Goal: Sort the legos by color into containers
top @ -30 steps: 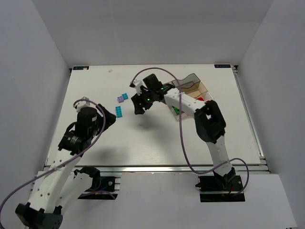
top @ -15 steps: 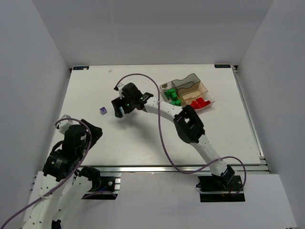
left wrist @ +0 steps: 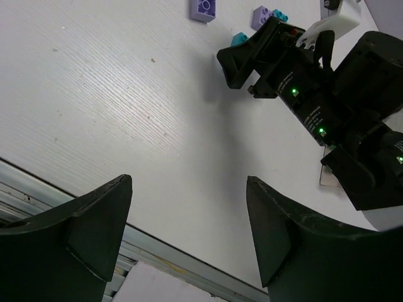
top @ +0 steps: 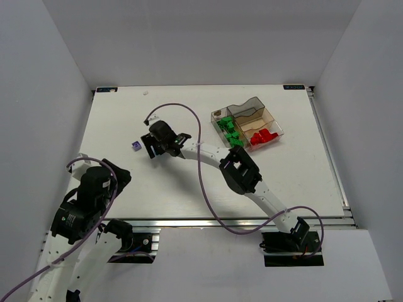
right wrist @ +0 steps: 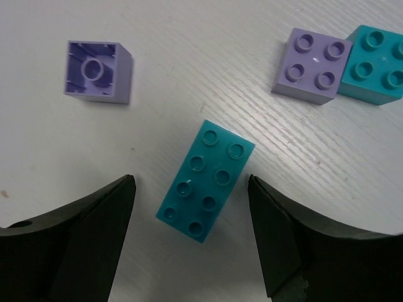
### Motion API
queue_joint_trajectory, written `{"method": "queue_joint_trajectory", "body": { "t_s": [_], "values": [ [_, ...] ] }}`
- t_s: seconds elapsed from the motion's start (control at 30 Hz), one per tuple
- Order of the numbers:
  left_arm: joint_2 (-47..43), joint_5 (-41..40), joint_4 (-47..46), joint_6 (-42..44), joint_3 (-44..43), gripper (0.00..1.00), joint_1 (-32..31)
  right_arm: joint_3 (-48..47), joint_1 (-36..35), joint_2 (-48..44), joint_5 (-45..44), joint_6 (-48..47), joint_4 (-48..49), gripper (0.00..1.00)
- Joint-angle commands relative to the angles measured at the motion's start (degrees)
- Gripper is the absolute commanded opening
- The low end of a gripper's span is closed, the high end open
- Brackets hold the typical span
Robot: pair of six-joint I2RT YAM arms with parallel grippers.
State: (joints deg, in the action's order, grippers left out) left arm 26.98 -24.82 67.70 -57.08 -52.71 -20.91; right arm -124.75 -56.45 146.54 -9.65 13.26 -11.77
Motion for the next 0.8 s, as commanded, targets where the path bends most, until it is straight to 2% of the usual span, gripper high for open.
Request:
{"method": "queue_joint_trajectory", "body": {
  "t_s": [0.0, 0.13, 0.17, 0.23, 0.3, 0.4, 0.43, 0.47, 0.5, 0.53, 0.57, 0.67, 0.7, 0.77],
  "values": [
    [-1.58, -2.69, 2.09, -0.75, -1.70, 0.83, -0.28, -0.50, 0.46, 0.50, -5.03, 0.19, 2.19, 0.75],
    [-2.28, -3.04, 0.86, -0.84, -0.64, 0.83, -0.28, 2.05, 0.64, -0.73, -3.89, -0.77, 2.54, 0.60],
    [-2.02, -2.96, -0.02, -0.84, -0.29, 0.83, -0.28, 2.23, 1.07, -0.99, -3.54, -1.56, 2.80, 0.51],
    [-1.58, -2.60, -0.99, -0.67, 0.49, 0.83, -0.28, 3.54, 1.16, -2.31, -1.44, -2.70, 3.68, 0.42],
    [-0.71, -2.17, -2.13, -0.58, 0.94, 0.83, -0.28, 4.68, 2.13, -5.10, 1.90, -5.16, 4.47, 0.25],
    [-0.35, -1.64, -4.68, -0.49, 2.87, 0.83, -0.28, 10.91, 4.66, -12.74, 18.56, -10.25, 8.42, 0.15],
    [-0.35, -1.03, -5.82, -0.40, 3.57, 0.83, -0.28, 16.15, 6.42, -15.12, 29.66, -11.66, 9.91, 0.13],
    [-0.26, -0.59, -7.65, -0.40, 5.14, 0.83, -0.28, 18.81, 7.48, -20.28, 34.47, -12.63, 11.06, 0.03],
    [-0.09, -0.06, -8.63, -0.49, 5.94, 0.83, -0.28, 21.36, 10.80, -23.20, 39.22, -12.99, 15.68, 0.00],
    [0.26, 0.90, -10.03, -0.49, 6.82, 0.83, -0.28, 25.48, 11.87, -25.40, 45.97, -15.25, 16.86, 0.00],
    [0.61, 1.52, -12.13, -0.49, 8.48, 0.83, -0.28, 26.65, 13.10, -29.25, 48.12, -15.89, 16.95, 0.00],
    [3.16, 3.72, -16.44, -0.23, 11.12, 0.83, -0.28, 30.25, 19.61, -34.89, 51.74, -18.96, 13.80, 0.00],
    [4.82, 4.16, -17.42, -0.14, 11.57, 0.83, -0.28, 30.87, 22.66, -36.14, 52.36, -20.45, 9.70, 0.00],
    [6.50, 5.65, -20.57, 0.39, 12.62, 0.83, 0.25, 31.93, 28.03, -39.12, 53.77, -29.04, 4.77, 0.00]
  ]
}}
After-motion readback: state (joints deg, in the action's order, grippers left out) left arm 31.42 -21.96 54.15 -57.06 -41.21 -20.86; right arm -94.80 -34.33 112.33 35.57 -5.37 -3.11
